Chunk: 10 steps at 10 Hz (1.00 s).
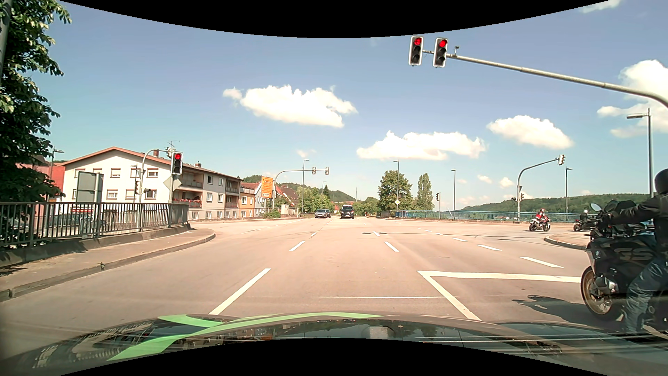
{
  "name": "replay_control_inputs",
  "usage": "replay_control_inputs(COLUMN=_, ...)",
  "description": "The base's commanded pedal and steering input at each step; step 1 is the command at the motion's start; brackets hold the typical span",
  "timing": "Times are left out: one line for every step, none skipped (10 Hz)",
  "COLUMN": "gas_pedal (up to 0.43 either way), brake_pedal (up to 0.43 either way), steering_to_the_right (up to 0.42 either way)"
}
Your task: Follow the waypoints while adhering to traffic rules and regulations
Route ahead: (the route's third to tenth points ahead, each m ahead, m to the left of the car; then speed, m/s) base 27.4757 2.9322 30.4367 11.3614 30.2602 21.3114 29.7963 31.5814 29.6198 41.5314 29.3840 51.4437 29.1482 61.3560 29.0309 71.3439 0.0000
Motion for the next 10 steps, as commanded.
replay_control_inputs(gas_pedal=0.0, brake_pedal=0.28, steering_to_the_right=-0.007)
replay_control_inputs(gas_pedal=0.0, brake_pedal=0.28, steering_to_the_right=-0.012)
replay_control_inputs(gas_pedal=0.0, brake_pedal=0.28, steering_to_the_right=-0.015)
replay_control_inputs(gas_pedal=0.0, brake_pedal=0.28, steering_to_the_right=-0.013)
replay_control_inputs(gas_pedal=0.0, brake_pedal=0.28, steering_to_the_right=-0.012)
replay_control_inputs(gas_pedal=0.0, brake_pedal=0.28, steering_to_the_right=-0.012)
replay_control_inputs(gas_pedal=0.0, brake_pedal=0.28, steering_to_the_right=-0.012)
replay_control_inputs(gas_pedal=0.0, brake_pedal=0.28, steering_to_the_right=-0.012)
replay_control_inputs(gas_pedal=0.0, brake_pedal=0.28, steering_to_the_right=-0.012)
replay_control_inputs(gas_pedal=0.0, brake_pedal=0.28, steering_to_the_right=-0.01)
